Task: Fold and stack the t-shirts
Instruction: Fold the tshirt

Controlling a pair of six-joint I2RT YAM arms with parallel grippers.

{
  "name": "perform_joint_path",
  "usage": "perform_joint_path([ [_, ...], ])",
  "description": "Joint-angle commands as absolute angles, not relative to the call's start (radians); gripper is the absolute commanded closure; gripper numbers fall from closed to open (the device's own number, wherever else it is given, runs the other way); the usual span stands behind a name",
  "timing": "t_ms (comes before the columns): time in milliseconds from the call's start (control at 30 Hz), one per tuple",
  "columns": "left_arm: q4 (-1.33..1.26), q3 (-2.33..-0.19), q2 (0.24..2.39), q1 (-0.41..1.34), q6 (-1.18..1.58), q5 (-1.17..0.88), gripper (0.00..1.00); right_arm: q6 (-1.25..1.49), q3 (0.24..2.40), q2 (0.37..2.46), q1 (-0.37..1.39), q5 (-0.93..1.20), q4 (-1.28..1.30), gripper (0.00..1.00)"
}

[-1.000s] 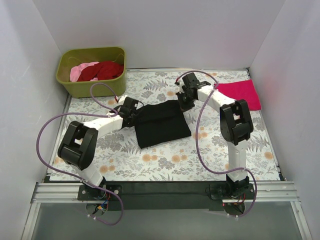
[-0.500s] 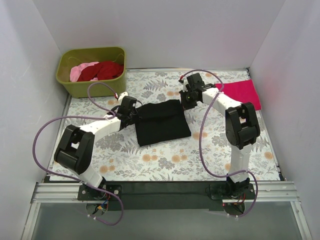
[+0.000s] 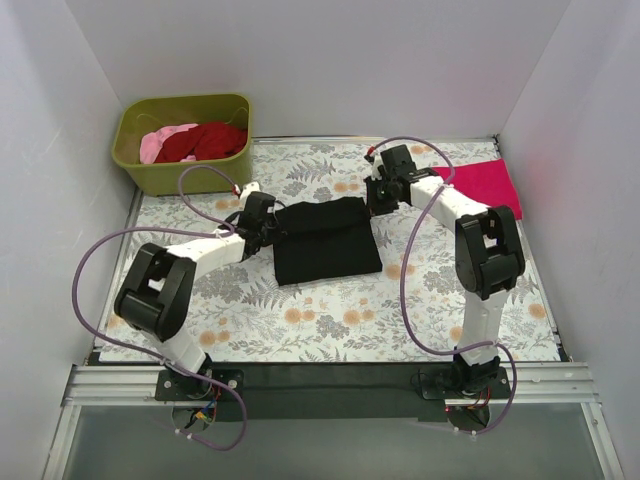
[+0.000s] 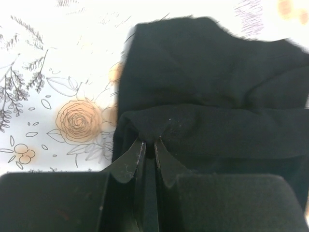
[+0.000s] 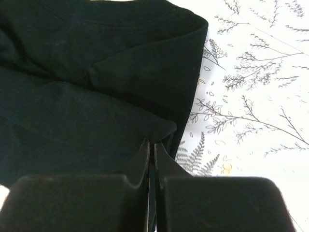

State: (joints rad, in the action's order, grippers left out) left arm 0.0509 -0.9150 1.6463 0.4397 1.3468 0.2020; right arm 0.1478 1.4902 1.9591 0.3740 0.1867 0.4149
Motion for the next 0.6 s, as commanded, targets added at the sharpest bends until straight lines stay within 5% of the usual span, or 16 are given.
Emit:
perform_joint_path([
  [0,0.04,-0.926,1.702,0.43,1.359,0.248,1.0,0.143,1.486,1.993,0.364,0.178,0.368,0.96],
  [133,0.028,-0.948,1.738,0.428,1.361,0.262,0.96,0.152,1.482,1.997,0.362,0.175,0.353,0.82],
  [267,0.035,-0.979,1.683,0.436,1.321,0.238,0.76,0.15,1.486,1.948,0.362,0.184,0.356,0.62],
  [333,0.041,-0.991,1.642,0.445,1.29,0.236,0.56,0.156,1.467,1.908,0.362,0.187,0.357,0.56],
  [433,0.081,-1.0,1.551,0.48,1.272,0.235,0.31,0.164,1.427,1.81,0.379,0.19,0.35,0.53],
  [567,0.11,-0.957,1.45,0.528,1.288,0.186,0.23,0.161,1.356,1.761,0.408,0.302,0.29,0.53],
])
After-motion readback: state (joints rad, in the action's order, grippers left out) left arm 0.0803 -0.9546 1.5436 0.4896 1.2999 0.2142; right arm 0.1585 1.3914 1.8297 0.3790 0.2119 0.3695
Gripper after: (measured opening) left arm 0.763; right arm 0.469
